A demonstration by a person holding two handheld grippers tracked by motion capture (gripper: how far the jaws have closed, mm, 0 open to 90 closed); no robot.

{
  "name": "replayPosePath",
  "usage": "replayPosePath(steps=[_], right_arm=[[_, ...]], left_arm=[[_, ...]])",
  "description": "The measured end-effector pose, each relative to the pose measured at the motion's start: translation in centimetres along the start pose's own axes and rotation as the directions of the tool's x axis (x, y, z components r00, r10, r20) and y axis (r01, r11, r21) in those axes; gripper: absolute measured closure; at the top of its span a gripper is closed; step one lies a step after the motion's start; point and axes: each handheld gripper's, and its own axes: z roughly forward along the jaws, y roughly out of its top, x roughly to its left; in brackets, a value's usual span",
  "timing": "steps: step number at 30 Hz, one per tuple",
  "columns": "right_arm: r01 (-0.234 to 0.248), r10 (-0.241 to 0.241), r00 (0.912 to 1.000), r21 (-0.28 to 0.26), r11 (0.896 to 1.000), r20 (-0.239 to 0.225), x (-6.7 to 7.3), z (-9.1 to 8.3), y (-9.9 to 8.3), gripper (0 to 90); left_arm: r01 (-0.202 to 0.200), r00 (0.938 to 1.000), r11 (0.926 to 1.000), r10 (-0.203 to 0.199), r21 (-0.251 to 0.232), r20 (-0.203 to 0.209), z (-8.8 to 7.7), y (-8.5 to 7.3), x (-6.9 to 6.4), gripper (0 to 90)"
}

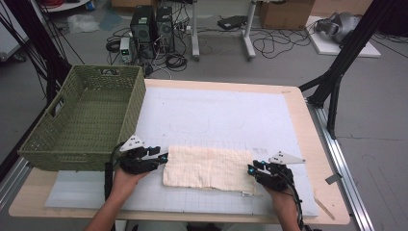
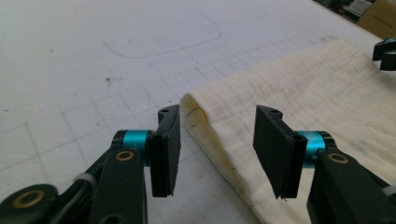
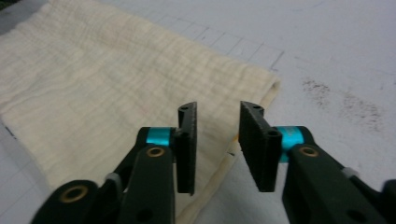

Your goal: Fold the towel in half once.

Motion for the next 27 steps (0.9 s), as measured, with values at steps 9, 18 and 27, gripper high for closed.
replayPosePath(steps=[9, 18, 27], right_arm=[[-0.007, 0.008, 0.9998, -0.033, 0.999, 0.016, -0.5, -0.4, 0.1, 88.9], [0.012, -0.015, 0.9944, 0.036, 0.999, 0.105, -0.1, -0.2, 0.3, 72.5], [0.038, -0.032, 0.9909, -0.047, 0.998, 0.131, -1.5, 0.2, 3.1, 44.1]], left_arm=[[-0.016, 0.9999, 0.9998, 0.016, 0.008, -0.001, 0.3, -0.2, -0.4, 52.2], [-0.022, 0.9995, 0.9997, 0.022, 0.01, -0.025, 0.6, 0.2, -0.3, 49.5], [-0.017, 0.9992, 0.9998, 0.018, 0.014, -0.036, 3.1, 2.6, 0.5, 43.4]])
